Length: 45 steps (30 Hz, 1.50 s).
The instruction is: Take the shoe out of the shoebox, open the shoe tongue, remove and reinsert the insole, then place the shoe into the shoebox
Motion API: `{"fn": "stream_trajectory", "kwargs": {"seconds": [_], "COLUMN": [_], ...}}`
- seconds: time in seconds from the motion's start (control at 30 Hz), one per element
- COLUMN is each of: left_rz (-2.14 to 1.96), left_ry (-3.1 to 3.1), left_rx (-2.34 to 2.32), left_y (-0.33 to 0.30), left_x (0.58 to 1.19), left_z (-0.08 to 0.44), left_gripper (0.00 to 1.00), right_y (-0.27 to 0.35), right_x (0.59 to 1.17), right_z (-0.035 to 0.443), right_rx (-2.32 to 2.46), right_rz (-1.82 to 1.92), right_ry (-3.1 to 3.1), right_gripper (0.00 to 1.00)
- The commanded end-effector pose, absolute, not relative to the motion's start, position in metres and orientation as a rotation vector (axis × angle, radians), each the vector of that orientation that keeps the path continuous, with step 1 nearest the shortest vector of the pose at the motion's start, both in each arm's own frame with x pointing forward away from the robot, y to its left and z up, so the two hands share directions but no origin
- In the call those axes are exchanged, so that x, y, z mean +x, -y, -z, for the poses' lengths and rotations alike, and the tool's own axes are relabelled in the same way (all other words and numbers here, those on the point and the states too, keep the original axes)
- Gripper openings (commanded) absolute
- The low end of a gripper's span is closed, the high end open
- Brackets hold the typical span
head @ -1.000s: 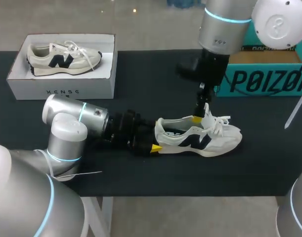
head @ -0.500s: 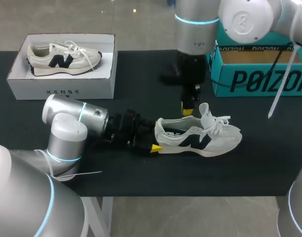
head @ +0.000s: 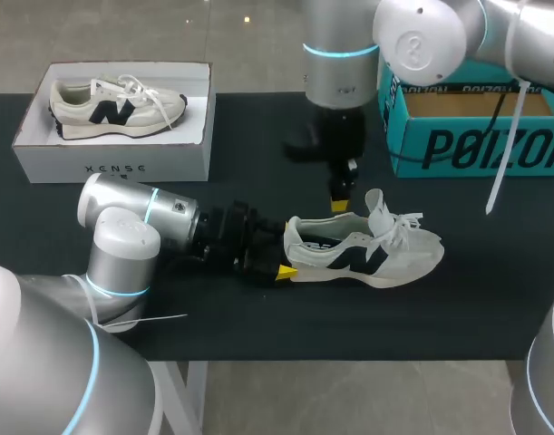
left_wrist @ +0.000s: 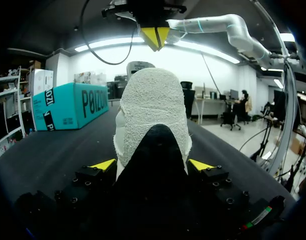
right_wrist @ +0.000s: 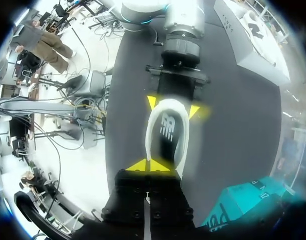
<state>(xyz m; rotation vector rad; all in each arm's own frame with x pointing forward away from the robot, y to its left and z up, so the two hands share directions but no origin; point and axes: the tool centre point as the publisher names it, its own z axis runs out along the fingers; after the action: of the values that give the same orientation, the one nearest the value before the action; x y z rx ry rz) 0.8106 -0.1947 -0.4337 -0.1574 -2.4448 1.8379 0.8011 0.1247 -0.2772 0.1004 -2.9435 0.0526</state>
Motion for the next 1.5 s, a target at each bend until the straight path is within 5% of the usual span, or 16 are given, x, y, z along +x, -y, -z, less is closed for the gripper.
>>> {"fn": "stream_trajectory", "kwargs": {"seconds": [0.03,1.5], "left_rz": [-1.838,-1.838], "left_ry": [2.444,2.444], "left_rx": [-0.158,-0.158], "left_y": [0.195,0.195], "left_x": [0.812,0.812], "left_z": [0.435,0.435], "left_gripper": [0.0,0.0], "right_y": [-0.117,-0.105], "right_x": [0.807,0.826], "right_z": [0.291,0.379], "right_rx": [0.066,-0.213], "right_rz": [-0.037,-0.248], "right_ry": [2.953,3.034], "right_gripper": [0.0,0.0]}}
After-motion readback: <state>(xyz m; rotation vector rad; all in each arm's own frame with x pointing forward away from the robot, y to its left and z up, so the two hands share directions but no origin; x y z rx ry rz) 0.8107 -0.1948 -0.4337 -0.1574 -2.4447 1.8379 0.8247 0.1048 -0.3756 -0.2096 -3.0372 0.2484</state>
